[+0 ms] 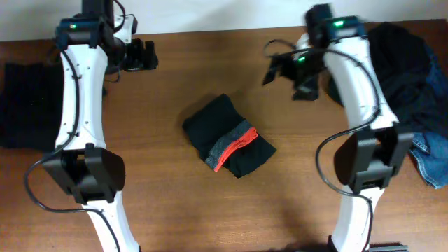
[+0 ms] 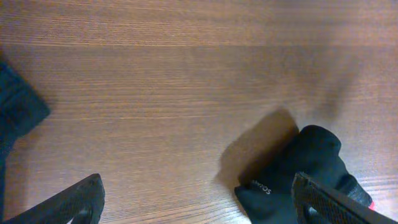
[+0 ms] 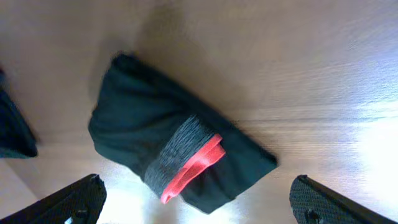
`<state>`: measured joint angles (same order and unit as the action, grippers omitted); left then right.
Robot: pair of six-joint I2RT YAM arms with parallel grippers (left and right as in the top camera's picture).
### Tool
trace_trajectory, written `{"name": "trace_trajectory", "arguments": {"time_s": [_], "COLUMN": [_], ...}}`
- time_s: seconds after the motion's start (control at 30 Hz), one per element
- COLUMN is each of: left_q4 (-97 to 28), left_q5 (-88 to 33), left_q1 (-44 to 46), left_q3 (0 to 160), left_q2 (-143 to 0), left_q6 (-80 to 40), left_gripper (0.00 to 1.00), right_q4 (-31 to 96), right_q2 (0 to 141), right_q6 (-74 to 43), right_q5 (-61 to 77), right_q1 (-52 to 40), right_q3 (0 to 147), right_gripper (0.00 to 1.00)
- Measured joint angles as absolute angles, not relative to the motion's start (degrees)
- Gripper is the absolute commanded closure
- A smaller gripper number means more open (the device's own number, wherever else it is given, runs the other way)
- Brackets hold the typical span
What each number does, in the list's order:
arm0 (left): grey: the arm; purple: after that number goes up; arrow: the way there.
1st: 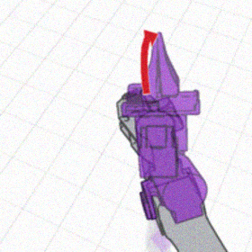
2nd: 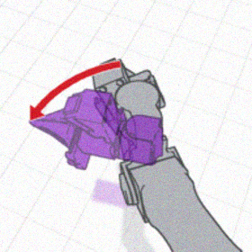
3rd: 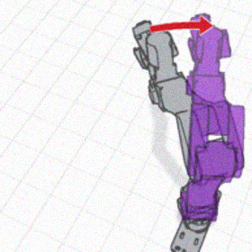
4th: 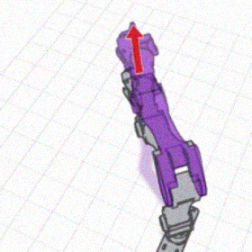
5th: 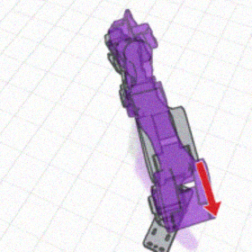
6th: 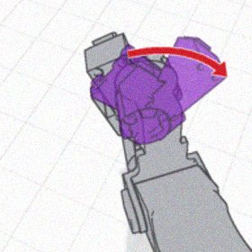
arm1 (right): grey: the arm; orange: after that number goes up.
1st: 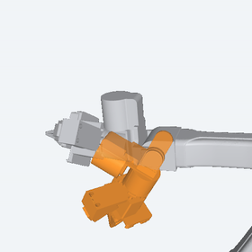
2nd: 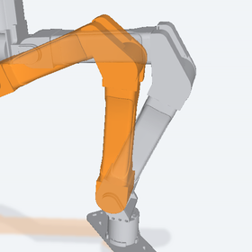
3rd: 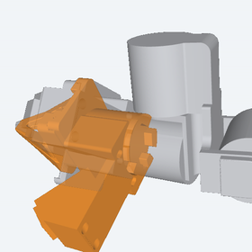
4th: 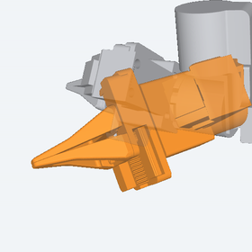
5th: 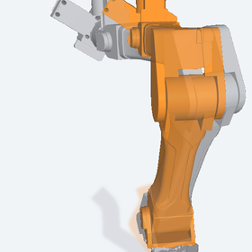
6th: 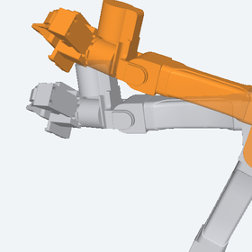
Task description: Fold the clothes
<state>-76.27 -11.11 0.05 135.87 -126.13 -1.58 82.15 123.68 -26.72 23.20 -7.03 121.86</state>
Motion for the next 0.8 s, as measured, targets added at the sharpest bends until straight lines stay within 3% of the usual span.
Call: {"name": "trace_trajectory", "arguments": {"time_s": [0.53, 0.8], "left_q4": [-74.11, -74.08], "left_q5": [-9.1, -6.98], "left_q1": [-0.47, -0.47], "left_q3": [135.87, 135.87], "left_q2": [-126.13, -126.13], "left_q6": [-1.58, -1.58], "left_gripper": [0.01, 0.01], "right_q4": [80.55, 68.49], "right_q2": [123.68, 123.42], "right_q6": [-49.65, -53.39], "right_q5": [20.43, 20.21], "right_q1": [-23.07, -27.09], "right_q3": [104.29, 98.63], "right_gripper": [0.01, 0.01]}}
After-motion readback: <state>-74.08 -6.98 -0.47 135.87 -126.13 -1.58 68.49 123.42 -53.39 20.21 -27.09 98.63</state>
